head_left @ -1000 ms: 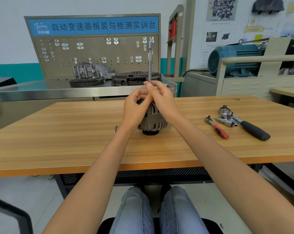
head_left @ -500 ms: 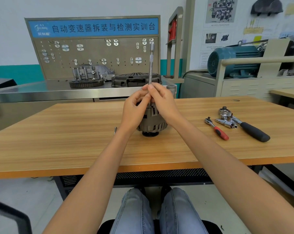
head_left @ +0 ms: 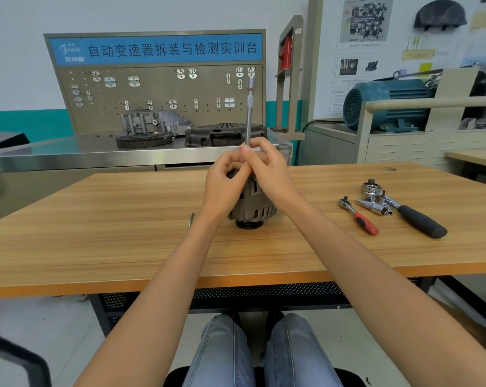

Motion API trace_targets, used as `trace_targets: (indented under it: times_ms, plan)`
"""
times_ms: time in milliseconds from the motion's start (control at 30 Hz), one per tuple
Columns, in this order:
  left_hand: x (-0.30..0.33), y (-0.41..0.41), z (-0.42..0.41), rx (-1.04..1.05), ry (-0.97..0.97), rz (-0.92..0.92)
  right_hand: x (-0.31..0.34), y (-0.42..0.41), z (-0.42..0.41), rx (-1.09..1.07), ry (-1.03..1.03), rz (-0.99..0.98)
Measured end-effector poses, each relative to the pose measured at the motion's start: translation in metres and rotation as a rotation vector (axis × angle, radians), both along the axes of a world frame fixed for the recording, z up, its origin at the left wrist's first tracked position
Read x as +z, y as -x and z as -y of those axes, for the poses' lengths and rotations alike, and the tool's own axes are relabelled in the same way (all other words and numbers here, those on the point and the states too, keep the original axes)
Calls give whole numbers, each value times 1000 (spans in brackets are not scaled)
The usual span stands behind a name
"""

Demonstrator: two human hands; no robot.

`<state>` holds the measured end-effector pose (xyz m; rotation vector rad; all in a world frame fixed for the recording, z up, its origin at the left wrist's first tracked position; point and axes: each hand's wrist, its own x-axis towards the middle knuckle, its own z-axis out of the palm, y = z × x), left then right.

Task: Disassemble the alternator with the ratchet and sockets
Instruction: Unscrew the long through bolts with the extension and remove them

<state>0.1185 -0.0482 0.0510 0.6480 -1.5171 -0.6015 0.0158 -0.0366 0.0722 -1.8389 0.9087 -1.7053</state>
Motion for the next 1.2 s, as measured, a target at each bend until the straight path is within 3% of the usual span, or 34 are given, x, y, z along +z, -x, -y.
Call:
trace_targets:
  times_ms: [1200]
  plan:
    - [2,-3,1,-34,19,14,1,1,2,34,-8,18]
